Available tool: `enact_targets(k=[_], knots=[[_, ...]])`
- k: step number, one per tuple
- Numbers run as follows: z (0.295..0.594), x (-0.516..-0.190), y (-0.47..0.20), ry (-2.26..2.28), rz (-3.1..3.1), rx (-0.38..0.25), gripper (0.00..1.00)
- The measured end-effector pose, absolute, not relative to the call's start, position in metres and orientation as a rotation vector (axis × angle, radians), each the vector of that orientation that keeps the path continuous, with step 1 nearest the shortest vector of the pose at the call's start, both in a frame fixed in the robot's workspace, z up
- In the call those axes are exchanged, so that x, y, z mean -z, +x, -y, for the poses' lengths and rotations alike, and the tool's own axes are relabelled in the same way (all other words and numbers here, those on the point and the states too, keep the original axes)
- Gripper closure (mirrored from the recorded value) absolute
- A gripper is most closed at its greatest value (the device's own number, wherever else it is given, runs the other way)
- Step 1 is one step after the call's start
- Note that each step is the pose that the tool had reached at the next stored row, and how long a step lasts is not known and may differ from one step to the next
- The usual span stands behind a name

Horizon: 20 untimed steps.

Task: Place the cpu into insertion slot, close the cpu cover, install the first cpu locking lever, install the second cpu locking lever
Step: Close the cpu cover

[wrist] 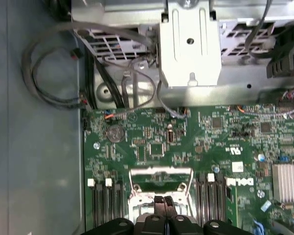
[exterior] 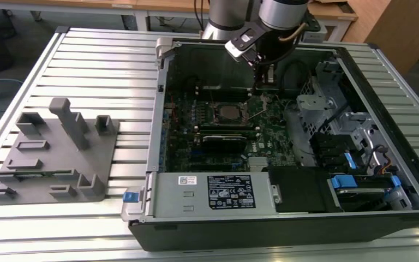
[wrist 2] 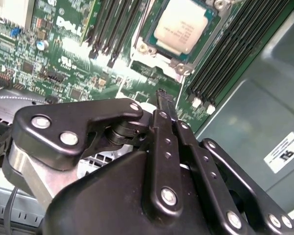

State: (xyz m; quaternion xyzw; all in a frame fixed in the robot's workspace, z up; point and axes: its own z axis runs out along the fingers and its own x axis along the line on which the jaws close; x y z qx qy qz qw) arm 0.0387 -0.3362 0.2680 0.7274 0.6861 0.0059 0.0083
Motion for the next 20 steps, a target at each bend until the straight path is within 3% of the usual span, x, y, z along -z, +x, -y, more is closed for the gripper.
enact_targets(k=[20], knots=[[0.3362, -0.2679, 0.0471, 2.273, -2.144, -0.019, 0.89]])
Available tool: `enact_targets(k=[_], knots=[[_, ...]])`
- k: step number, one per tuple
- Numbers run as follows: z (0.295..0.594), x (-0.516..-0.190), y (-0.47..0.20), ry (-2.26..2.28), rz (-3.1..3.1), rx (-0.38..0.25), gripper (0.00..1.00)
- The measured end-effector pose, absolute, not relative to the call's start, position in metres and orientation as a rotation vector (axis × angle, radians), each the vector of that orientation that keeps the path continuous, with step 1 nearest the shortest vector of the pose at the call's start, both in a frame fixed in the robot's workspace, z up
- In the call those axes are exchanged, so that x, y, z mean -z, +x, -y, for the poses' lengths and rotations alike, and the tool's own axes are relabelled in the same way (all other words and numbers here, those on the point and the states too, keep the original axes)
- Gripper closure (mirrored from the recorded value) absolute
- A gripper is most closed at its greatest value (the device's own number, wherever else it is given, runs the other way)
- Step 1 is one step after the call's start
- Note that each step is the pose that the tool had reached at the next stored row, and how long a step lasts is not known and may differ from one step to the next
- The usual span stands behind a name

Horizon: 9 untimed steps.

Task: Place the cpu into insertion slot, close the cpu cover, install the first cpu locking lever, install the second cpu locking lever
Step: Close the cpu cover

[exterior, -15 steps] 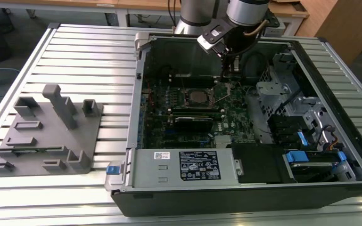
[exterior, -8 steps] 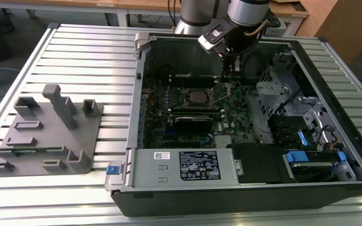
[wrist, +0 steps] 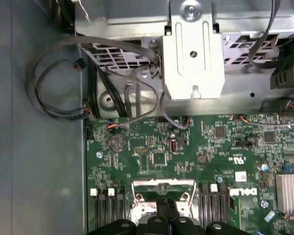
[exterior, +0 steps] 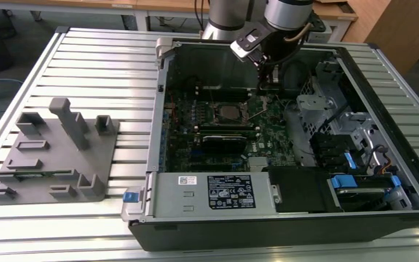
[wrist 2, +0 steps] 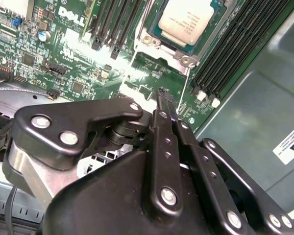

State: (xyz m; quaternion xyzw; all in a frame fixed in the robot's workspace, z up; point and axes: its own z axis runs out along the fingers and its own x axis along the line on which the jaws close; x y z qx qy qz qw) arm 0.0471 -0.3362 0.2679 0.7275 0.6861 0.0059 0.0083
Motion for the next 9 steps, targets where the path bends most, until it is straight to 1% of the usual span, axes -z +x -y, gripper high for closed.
enact_targets(k=[9], knots=[[0.336, -0.268, 0.064, 2.273, -2.144, -0.018, 0.89]])
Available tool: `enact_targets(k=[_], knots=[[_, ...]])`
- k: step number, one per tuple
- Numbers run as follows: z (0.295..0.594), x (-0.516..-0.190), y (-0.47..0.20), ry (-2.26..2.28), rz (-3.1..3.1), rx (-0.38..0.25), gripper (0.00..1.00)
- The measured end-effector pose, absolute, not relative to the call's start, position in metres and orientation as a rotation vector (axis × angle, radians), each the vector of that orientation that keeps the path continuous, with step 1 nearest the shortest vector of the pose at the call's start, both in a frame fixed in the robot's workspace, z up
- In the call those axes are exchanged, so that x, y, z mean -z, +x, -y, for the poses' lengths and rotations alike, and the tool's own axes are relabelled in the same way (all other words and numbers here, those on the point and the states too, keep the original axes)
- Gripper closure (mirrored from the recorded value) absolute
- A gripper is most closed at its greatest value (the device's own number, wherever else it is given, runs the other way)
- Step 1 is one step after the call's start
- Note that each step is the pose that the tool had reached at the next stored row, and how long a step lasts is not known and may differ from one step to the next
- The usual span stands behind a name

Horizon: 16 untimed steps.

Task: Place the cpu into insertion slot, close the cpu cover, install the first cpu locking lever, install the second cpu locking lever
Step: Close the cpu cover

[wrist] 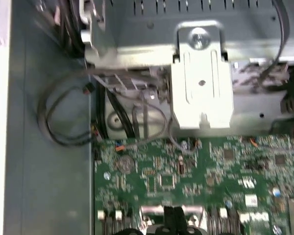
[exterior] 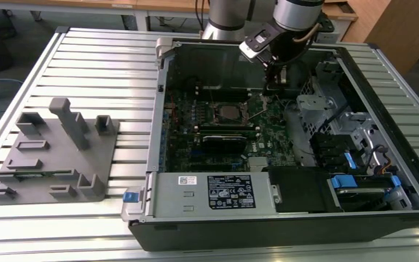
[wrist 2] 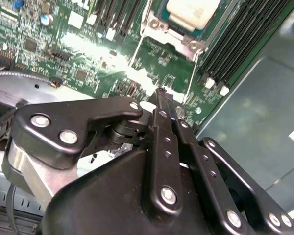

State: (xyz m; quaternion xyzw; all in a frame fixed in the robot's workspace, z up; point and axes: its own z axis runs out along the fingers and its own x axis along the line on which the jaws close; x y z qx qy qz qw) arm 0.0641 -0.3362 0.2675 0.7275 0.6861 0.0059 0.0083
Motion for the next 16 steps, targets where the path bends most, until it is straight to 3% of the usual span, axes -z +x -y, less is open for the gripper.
enact_targets(k=[16], knots=[[0.336, -0.261, 0.081, 2.256, -2.145, -0.038, 0.89]])
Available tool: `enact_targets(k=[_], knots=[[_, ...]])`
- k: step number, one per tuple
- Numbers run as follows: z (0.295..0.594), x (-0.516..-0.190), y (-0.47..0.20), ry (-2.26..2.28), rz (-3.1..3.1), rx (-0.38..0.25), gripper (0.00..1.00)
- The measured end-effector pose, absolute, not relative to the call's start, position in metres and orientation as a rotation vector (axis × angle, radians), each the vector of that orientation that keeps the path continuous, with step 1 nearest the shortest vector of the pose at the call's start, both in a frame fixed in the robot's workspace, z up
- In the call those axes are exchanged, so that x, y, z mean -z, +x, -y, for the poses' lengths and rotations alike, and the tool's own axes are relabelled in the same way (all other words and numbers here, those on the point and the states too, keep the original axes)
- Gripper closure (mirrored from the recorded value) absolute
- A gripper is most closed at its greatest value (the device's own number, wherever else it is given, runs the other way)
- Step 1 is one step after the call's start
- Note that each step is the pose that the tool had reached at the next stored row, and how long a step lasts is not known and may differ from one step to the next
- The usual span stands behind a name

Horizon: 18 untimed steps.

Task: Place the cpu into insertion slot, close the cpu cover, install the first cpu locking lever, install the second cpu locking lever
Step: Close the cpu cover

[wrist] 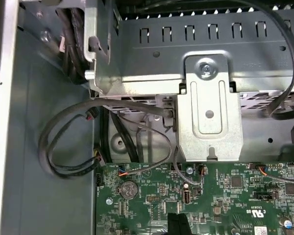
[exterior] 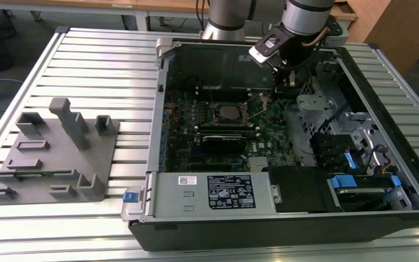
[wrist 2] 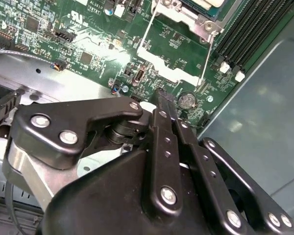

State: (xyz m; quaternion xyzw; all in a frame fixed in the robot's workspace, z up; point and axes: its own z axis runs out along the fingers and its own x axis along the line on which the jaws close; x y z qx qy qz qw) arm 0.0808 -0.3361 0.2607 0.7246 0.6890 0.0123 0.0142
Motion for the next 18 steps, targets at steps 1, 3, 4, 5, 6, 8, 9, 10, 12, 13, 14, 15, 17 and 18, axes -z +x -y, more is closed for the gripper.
enact_targets(k=[1, 3, 4, 5, 6, 8, 9, 10, 12, 13, 14, 15, 17, 18], knots=[[0.336, -0.259, 0.081, 2.256, -2.145, -0.038, 0.89], [0.336, -0.256, 0.081, 2.256, -2.145, -0.038, 0.89], [0.336, -0.254, 0.081, 2.256, -2.145, -0.038, 0.89], [0.336, -0.252, 0.081, 2.255, -2.145, -0.038, 0.89], [0.336, -0.251, 0.081, 2.255, -2.145, -0.038, 0.89], [0.336, -0.248, 0.081, 2.255, -2.145, -0.038, 0.89], [0.336, -0.247, 0.081, 2.255, -2.145, -0.038, 0.89], [0.336, -0.246, 0.081, 2.255, -2.145, -0.038, 0.89], [0.336, -0.245, 0.081, 2.255, -2.145, -0.038, 0.89], [0.336, -0.245, 0.081, 2.255, -2.145, -0.038, 0.89], [0.336, -0.245, 0.081, 2.255, -2.145, -0.038, 0.89], [0.336, -0.245, 0.080, 2.255, -2.145, -0.038, 0.89], [0.336, -0.245, 0.078, 2.255, -2.145, -0.038, 0.89], [0.336, -0.244, 0.075, 2.255, -2.145, -0.039, 0.89]])
